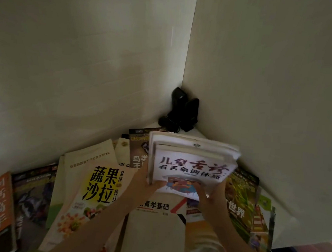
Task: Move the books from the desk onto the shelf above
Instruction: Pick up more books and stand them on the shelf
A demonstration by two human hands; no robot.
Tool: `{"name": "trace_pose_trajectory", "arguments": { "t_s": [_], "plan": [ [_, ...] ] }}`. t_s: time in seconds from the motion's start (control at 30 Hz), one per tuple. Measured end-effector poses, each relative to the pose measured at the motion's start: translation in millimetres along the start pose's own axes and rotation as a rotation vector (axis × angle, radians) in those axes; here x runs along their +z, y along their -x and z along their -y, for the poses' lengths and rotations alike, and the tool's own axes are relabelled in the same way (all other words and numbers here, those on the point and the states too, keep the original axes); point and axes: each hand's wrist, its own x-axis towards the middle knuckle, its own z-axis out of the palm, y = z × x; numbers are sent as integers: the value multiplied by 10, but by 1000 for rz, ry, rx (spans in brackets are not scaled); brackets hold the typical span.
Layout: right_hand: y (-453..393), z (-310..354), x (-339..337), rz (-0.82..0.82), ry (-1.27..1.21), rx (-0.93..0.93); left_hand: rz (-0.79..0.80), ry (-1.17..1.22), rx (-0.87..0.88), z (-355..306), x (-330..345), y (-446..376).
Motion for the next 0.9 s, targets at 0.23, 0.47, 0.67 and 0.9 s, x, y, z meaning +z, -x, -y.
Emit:
{"name": "trace_pose_trajectory", "arguments": {
  "t_s": [0.23,0.47,0.67,0.9],
  "plan": [
    [-38,-143,-3,-58,-44,50,-16,87,-43,150,188,-118],
    [-89,357,224,-119,-174,38,-119,146,-16,-227,-106,-59],
    [-130,1398,1013,63,-297,-103,-317,75,123,-927,-1277,515],
    [740,2408,2332,448,-453,-259,-715,6,96,-1211,-2512,2259]
  ]
}}
